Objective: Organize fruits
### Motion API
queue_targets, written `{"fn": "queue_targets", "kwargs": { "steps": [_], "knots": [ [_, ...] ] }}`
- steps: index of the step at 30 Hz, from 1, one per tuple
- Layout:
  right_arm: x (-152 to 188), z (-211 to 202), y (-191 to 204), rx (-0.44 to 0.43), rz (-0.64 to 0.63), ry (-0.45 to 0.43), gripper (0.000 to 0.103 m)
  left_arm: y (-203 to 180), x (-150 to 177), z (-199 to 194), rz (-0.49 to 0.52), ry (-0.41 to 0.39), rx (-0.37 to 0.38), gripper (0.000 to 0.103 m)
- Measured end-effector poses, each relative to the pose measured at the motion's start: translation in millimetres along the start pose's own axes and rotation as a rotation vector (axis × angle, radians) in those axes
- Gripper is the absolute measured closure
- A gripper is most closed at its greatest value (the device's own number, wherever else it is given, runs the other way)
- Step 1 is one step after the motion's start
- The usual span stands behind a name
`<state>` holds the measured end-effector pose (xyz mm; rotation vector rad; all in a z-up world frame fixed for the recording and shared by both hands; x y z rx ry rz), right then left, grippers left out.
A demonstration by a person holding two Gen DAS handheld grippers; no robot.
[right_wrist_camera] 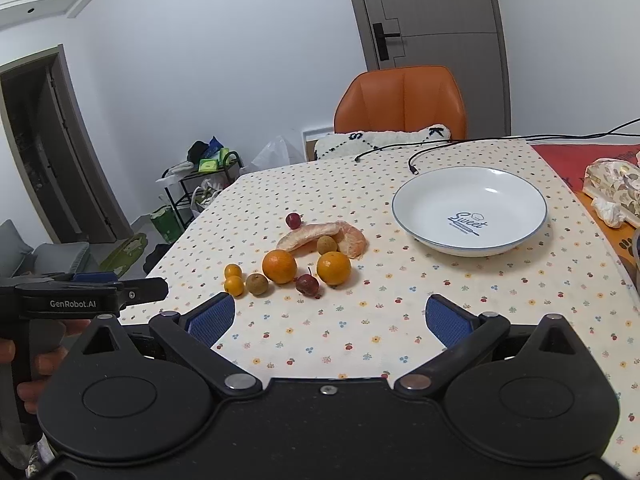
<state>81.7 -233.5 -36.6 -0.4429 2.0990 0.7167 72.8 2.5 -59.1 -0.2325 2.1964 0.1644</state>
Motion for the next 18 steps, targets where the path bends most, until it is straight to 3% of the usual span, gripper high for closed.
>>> {"fn": "queue_targets", "kwargs": {
  "steps": [18],
  "knots": [
    [-2.2, -3.8, -1.5, 0.003, -0.003, -0.01, 0.0, 0.6, -3.1, -3.6, -0.001, -0.009, 0.002, 0.0]
  ]
}}
Point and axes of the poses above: each gripper's, at about its wrist camera, not at the fingertips, and z roughly the way its jaws point, y to its left, x to its underside, the point moved 9 cm from there along z, roughly the way its jaws point, and after that the axes turned 12 degrees about -x, right-handed, at the moved point
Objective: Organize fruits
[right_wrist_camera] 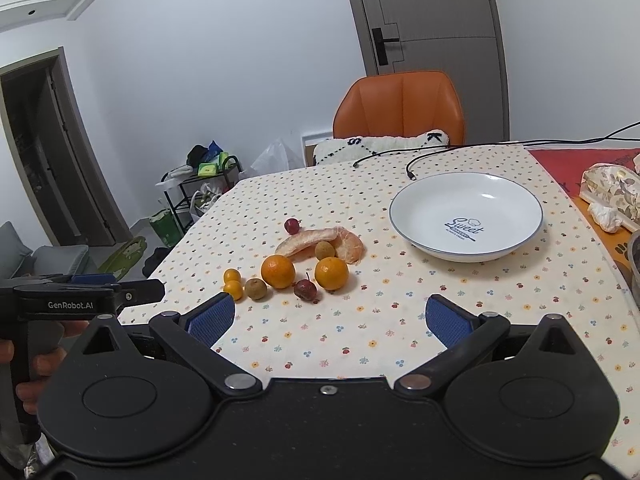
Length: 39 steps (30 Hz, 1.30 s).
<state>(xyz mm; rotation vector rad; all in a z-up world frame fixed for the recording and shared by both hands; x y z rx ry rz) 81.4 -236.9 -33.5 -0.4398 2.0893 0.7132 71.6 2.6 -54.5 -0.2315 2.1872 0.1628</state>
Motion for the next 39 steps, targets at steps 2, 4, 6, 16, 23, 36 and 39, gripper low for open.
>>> {"fn": "queue_targets", "kwargs": {
  "steps": [2, 4, 6, 16, 23, 36, 39],
  "knots": [
    [0.3, -0.2, 0.3, 0.001, 0.001, 0.0, 0.0, 0.2, 0.1, 0.0, 0.0, 0.0, 0.0, 0.0],
    [0.2, -0.1, 0.4, 0.001, 0.001, 0.0, 0.0, 0.0, 0.0, -0.1, -0.001, 0.0, 0.001, 0.0],
    [0.3, 0.1, 0.5, -0.001, 0.002, 0.001, 0.0, 0.7, -0.1, 0.3, -0.005, -0.001, 0.003, 0.0],
    [-2.0, 10.4, -9.0, -0.014, 0.021, -0.016, 0.0, -0.3, -3.7, 7.8, -0.02, -0.027, 0.014, 0.0],
    [-4.7, 25.4, -19.8, -0.043, 0.032, -0.038, 0.0, -8.2, -4.2, 22.8, -0.023, -0.036, 0.027, 0.002],
    [-1.0, 60.8, -38.5, -0.079, 0.058, -0.021, 0.007, -10.9, 3.0, 67.1, -0.053, 0.022, 0.03, 0.036],
    [0.7, 70.8, -40.5, -0.088, 0.062, -0.01, 0.01, -11.0, 5.3, 77.3, -0.059, 0.037, 0.029, 0.04]
  ]
}}
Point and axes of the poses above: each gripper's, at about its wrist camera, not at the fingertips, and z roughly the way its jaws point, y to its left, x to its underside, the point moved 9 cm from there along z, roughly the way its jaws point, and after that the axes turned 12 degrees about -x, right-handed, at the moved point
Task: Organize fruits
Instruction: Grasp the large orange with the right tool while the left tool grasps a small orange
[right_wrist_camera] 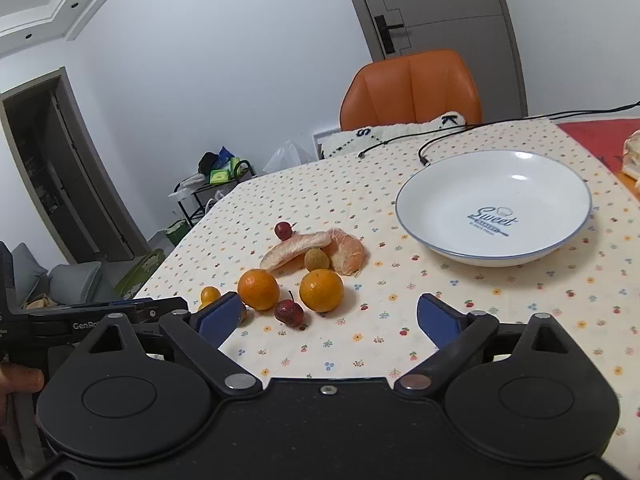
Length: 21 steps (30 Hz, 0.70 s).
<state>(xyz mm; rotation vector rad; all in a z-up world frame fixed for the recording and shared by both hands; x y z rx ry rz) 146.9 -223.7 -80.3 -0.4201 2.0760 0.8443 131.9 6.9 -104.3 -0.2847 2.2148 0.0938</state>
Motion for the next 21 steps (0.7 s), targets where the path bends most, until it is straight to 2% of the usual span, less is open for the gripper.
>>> {"fn": "queue_targets", "kwargs": {
  "steps": [7, 9, 14, 17, 21],
  "knots": [
    [3.0, 19.1, -6.4, -0.015, 0.011, 0.019, 0.015, -2.6, 3.5, 20.4, -0.002, 0.027, 0.001, 0.05],
    [4.4, 24.3, -8.8, -0.016, 0.019, 0.026, 0.015, -3.5, 4.7, 26.2, -0.001, 0.036, 0.001, 0.056],
    [6.6, 35.8, -12.3, -0.026, 0.028, 0.039, 0.016, -2.5, 6.7, 37.3, -0.011, 0.05, -0.002, 0.058],
    [8.2, 42.8, -13.7, -0.032, 0.032, 0.051, 0.021, -2.8, 9.2, 42.1, -0.01, 0.058, -0.004, 0.059],
    [9.0, 51.0, -15.9, -0.039, 0.046, 0.062, 0.026, -2.7, 11.2, 46.5, -0.015, 0.057, -0.003, 0.069]
  ]
}}
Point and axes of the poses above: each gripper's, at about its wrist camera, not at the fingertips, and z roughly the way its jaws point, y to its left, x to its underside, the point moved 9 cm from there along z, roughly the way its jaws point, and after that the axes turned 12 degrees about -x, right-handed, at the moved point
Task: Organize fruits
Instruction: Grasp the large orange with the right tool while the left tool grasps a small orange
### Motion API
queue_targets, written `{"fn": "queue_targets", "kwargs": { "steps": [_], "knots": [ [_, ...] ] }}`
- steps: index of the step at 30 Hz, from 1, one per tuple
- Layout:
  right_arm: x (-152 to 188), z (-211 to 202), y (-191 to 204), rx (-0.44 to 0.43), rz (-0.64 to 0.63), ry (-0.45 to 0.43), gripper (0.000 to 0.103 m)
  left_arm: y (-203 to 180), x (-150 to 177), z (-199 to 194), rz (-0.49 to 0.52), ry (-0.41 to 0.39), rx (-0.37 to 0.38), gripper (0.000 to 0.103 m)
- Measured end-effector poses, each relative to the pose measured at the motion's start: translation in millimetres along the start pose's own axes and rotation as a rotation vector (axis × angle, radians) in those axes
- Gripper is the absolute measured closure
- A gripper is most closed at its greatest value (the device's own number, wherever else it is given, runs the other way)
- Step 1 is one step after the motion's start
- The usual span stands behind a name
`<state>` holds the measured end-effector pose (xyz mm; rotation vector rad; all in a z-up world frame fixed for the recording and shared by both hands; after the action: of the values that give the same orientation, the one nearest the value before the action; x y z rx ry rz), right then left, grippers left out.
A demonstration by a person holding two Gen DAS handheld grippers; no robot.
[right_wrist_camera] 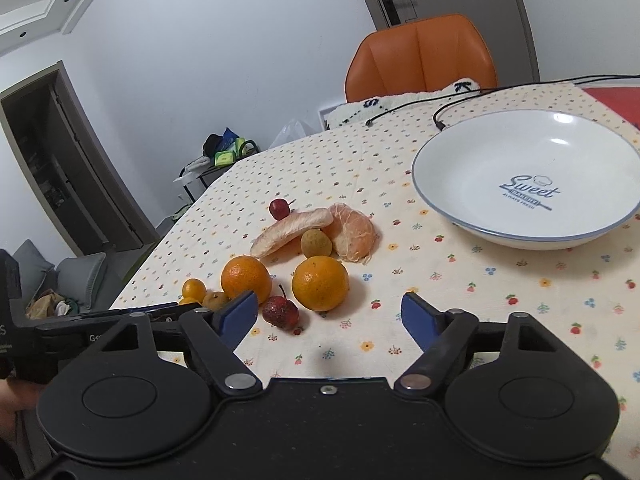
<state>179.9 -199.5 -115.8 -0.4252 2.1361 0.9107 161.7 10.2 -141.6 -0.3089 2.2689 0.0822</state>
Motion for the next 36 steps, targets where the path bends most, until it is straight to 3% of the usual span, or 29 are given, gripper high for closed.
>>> {"fn": "queue_targets", "kwargs": {
  "steps": [4, 9, 11, 13, 14, 23, 29, 30, 34, 36],
  "knots": [
    [-1.7, 6.8, 1.6, -0.006, -0.003, 0.004, 0.029, -1.7, -0.2, 0.8, -0.004, -0.003, 0.02, 0.08],
    [-2.2, 17.9, 0.1, -0.012, 0.009, 0.016, 0.036, -0.9, -5.3, -5.5, -0.019, -0.021, 0.034, 0.081],
    [-1.1, 22.7, -1.7, -0.019, 0.02, 0.024, 0.044, 0.2, -9.4, -9.3, -0.023, -0.035, 0.033, 0.081],
    [0.0, 26.5, -3.8, -0.028, 0.024, 0.029, 0.068, 0.7, -13.5, -12.1, -0.028, -0.041, 0.034, 0.081],
    [-0.8, 26.2, -4.7, -0.037, 0.031, 0.023, 0.07, 0.3, -15.5, -13.7, -0.029, -0.047, 0.035, 0.081],
    [-7.7, 5.2, -7.3, -0.062, 0.039, -0.035, 0.075, -19.3, -28.3, -21.2, -0.004, -0.079, 0.058, 0.081],
    [-6.8, -9.3, -14.1, -0.069, 0.06, -0.051, 0.086, -39.2, -32.5, -26.3, 0.026, -0.094, 0.08, 0.081],
    [-6.9, -10.8, -14.6, -0.064, 0.058, -0.049, 0.086, -42.3, -32.5, -26.2, 0.029, -0.093, 0.083, 0.081],
    [-3.7, -8.2, -10.3, -0.043, 0.027, -0.016, 0.063, -51.7, -30.2, -25.9, 0.042, -0.088, 0.089, 0.081],
    [0.0, -1.7, -7.4, -0.044, 0.008, -0.005, 0.057, -53.6, -28.7, -26.3, 0.046, -0.085, 0.088, 0.081]
  ]
}}
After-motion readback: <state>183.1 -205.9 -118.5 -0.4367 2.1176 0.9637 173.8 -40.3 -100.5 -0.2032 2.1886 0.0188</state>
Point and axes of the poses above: each gripper's, at about its wrist camera, not at the fingertips, and z roughly the way its jaws point, y to its left, x to its underside, the point moved 9 cm from there along z, roughly the way its jaws point, and after that the axes turned 12 degrees about -x, right-handed, at the moved point
